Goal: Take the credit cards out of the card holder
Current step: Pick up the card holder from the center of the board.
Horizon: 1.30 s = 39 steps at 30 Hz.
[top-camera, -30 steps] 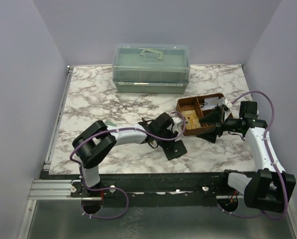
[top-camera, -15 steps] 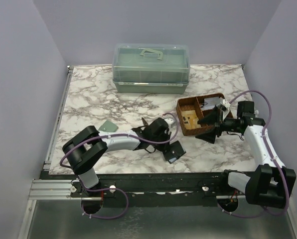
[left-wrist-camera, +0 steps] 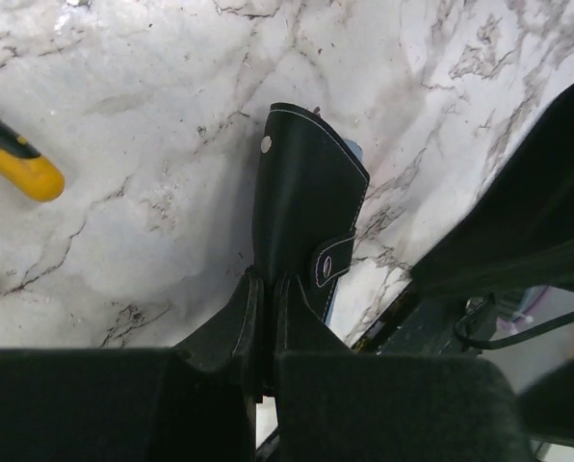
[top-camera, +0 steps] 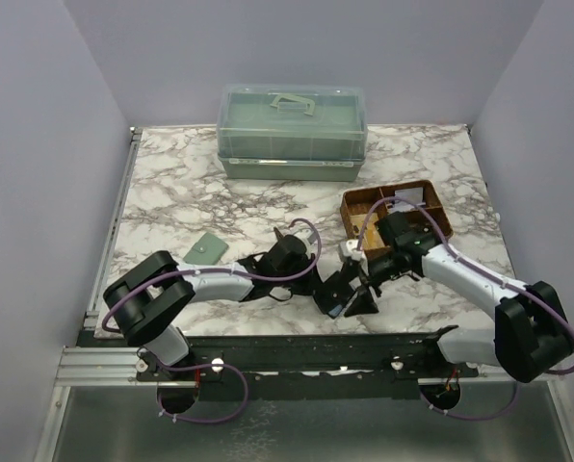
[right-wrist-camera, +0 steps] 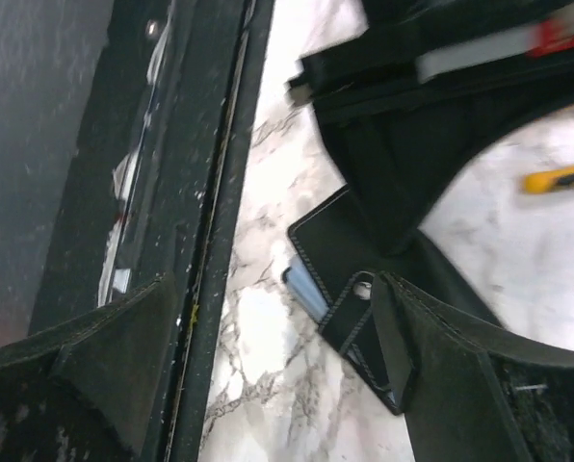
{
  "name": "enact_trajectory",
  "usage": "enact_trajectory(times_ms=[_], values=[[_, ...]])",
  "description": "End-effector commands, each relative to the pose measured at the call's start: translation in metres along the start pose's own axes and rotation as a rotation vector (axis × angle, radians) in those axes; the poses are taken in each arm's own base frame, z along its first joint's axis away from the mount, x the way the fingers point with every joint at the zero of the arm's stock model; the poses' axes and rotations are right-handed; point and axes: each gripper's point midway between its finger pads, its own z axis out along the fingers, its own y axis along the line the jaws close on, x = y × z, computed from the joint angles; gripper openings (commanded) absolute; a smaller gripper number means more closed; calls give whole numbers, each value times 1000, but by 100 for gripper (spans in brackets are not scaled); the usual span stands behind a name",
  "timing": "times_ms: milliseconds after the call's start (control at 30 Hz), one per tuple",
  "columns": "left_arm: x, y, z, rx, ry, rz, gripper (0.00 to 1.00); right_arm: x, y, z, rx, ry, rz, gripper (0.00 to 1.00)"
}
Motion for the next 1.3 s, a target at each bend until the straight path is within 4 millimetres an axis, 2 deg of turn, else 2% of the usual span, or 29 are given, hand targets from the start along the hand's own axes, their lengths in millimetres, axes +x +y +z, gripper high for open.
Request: enact_trajectory(times_ms=[0, 100, 233, 667, 833, 1000, 1100, 1267], values=[[-20, -28, -15, 127, -82, -60, 0, 38, -13, 20, 14, 173, -169, 85], [-21, -33, -20, 157, -86, -61, 0, 48, -25, 25, 52, 231, -242, 81], [-20, -37, -24, 178, -83, -87, 0, 39, -38, 26, 113, 218, -260, 76], [-27, -40, -32, 199, -141, -202, 0, 36, -43, 29, 164, 208, -207, 59], [-35, -36, -31, 175, -182, -314, 0, 35, -48, 32, 184, 215, -182, 51], [-42, -28, -30, 141, -222, -459, 0, 37, -56, 34, 232, 238, -156, 49], [-45, -28, -31, 138, -239, -492, 0, 38, -59, 35, 248, 249, -136, 49], [-52, -31, -36, 147, -267, -506, 0, 40, -63, 36, 259, 270, -121, 42]])
